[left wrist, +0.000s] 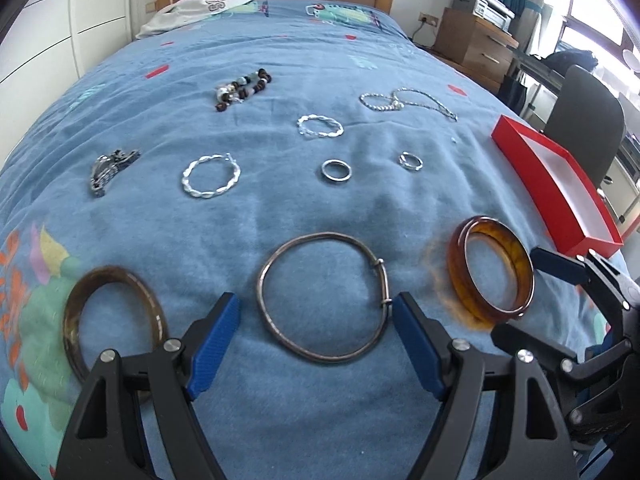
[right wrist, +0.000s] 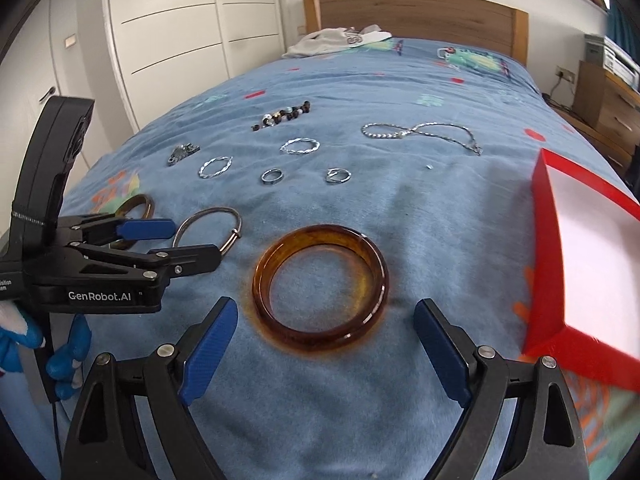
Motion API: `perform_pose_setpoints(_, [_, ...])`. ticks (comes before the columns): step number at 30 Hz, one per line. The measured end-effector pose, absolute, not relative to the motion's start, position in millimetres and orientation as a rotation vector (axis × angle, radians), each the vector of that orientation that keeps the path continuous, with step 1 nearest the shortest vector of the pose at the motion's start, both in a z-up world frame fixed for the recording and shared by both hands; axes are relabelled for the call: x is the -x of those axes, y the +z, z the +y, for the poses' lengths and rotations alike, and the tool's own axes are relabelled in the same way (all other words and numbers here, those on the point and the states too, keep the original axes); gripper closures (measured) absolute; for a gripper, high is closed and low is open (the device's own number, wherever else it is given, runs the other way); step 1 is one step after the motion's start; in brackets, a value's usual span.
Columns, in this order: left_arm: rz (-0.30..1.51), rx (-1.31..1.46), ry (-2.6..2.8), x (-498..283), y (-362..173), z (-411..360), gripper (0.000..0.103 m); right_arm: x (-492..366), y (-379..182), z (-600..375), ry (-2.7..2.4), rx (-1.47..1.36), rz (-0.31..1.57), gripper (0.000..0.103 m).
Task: Organize jewelry
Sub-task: 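Move left tool to the silver clasp bangle while right tool approaches the amber bangle, then close left tool on the silver bangle while right tool grasps the amber bangle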
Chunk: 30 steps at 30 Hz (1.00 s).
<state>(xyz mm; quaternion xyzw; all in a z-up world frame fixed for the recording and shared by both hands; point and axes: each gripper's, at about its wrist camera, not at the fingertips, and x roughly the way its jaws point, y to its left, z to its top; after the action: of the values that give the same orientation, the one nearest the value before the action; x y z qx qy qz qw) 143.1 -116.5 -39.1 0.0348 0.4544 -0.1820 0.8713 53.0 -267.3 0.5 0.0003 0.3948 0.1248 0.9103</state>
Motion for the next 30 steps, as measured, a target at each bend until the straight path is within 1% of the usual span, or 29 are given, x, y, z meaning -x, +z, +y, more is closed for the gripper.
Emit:
perform_pose_setpoints(7, [0.966,-0.041,-0.396,-156.2,-44.6,-112.7,0.025,-64.4,-2.7,-266.1,0.278,0.02,0.835,0.015])
perform_pose_setpoints(10, [0.966,-0.047,-0.4,-158.0,-45.2,-112.4,0.026,-71.1,-3.3,-267.1,0.288,0.024,0.841,0.019])
perform_pose_setpoints(13, [0.957,-0.075,-0.398,-156.7,-45.7,-115.3,0.029,-77.2,-5.1,-267.4,0.298,0.02,0.855,0.03])
perform_pose_setpoints(14, [0.956,-0.078,-0.397,-156.6,-45.8,-115.6,0.033,-78.6,-5.4,-267.2,0.299,0.021,0.857,0.03])
perform_pose_setpoints(15, [0.952,-0.082,-0.394,-156.0,-45.4,-115.4,0.034,-79.8,-5.0,-267.1,0.301,0.022,0.859,0.03])
perform_pose_setpoints(25, [0.924,-0.089,-0.37,-143.9,-32.6,-112.6,0.034,-67.7,3.4,-269.0,0.281,0.009,0.828,0.03])
perform_pose_setpoints(30, [0.895,-0.093,-0.373,-135.5,-10.9,-113.6,0.034,-50.3,22.2,-276.2,0.273,-0.038,0.779,0.03])
